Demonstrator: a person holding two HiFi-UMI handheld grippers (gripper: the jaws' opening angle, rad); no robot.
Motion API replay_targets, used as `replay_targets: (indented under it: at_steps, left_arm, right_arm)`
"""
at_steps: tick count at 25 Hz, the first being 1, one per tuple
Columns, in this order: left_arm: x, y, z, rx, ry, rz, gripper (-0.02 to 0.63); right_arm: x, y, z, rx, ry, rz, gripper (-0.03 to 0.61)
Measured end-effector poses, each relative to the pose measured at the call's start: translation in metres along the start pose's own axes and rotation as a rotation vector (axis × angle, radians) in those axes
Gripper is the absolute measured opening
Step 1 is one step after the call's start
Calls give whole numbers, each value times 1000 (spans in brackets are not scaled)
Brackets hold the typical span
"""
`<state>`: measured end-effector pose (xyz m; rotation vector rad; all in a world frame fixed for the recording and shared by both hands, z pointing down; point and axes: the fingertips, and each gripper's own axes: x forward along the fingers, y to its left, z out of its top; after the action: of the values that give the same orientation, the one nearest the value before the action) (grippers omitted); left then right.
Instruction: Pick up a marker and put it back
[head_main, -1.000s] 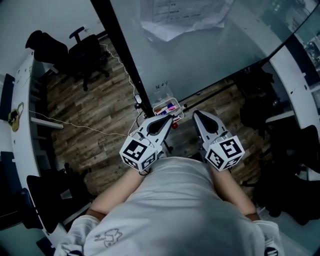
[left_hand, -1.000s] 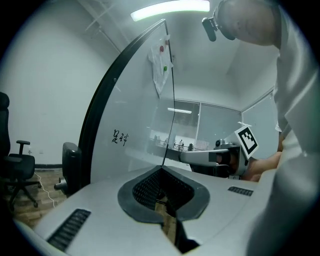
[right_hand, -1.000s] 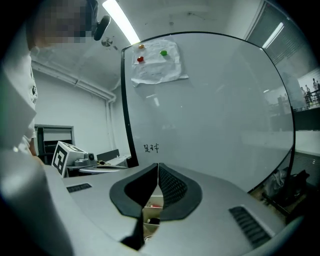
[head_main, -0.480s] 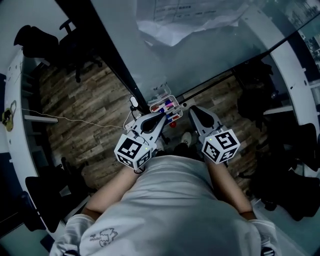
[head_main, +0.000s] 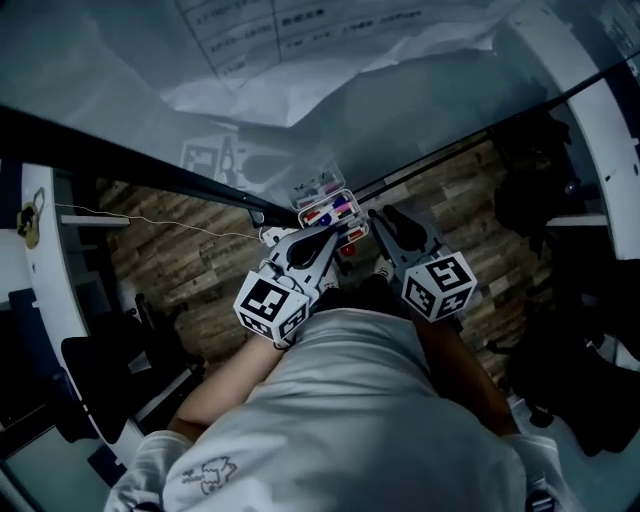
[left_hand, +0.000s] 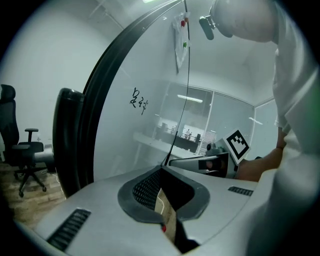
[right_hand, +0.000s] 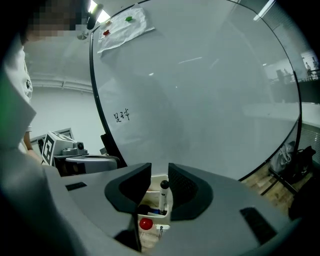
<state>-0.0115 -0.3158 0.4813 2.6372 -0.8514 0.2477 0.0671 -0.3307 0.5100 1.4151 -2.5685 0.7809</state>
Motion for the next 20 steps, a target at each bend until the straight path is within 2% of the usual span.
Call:
replay_targets:
  at_steps: [13,20]
  left_arm:
    - [12,10,-24,-19,90,81,5]
    - [6,14,-28,-29,94,97,5]
  right_arm:
    - [28,-9,-36,80,61,92,100]
    - [26,-3,-36,-9,58,89,71]
